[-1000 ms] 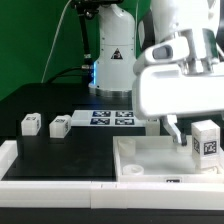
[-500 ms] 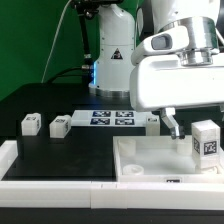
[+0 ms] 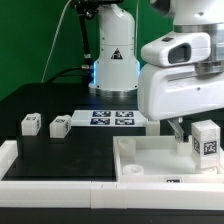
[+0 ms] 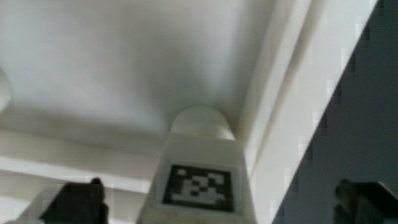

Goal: Assemble one leg

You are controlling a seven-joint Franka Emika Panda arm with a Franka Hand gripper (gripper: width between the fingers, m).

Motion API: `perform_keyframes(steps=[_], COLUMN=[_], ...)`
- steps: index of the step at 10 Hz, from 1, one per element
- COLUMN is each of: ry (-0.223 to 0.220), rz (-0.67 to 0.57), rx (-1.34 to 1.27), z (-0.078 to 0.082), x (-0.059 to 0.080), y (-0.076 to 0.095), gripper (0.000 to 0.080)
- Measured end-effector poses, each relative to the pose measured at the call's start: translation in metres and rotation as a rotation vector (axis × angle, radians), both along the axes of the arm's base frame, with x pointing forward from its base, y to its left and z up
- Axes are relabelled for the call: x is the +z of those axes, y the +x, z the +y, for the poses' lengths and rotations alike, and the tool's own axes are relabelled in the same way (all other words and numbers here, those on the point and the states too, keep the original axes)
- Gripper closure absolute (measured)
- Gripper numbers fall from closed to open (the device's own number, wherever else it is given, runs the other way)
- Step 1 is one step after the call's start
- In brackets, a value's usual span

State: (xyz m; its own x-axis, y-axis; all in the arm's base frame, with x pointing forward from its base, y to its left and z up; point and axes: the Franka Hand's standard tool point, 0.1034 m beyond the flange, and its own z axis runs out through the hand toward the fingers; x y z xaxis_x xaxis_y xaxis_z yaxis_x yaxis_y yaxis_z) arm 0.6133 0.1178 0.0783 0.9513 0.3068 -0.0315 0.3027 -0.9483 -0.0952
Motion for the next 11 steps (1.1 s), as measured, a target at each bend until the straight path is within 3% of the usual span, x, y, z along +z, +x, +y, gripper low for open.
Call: perform_keyframes(steps=[2, 3, 4, 6, 9, 11], ry=[0.005, 0.006, 0.006, 0.006, 0.005, 0.005], rz=[-0.040, -0.045, -0.045, -0.045, -0.042, -0.056], rx=[-0.005, -0.005, -0.005, -0.005, -0.043, -0.326], z=[-0.0007, -0.0001, -0.0006, -0.0005, -0.0004, 0.0017], x=[0.0001, -0.0010, -0.0011, -0.0011, -0.0011, -0.0015], y=[0.0070, 0.0069, 0.0069, 0.0069, 0.0069, 0.0062], gripper=[0.0151, 0.0276, 0.0276, 0.0510, 0.0509, 0.0509])
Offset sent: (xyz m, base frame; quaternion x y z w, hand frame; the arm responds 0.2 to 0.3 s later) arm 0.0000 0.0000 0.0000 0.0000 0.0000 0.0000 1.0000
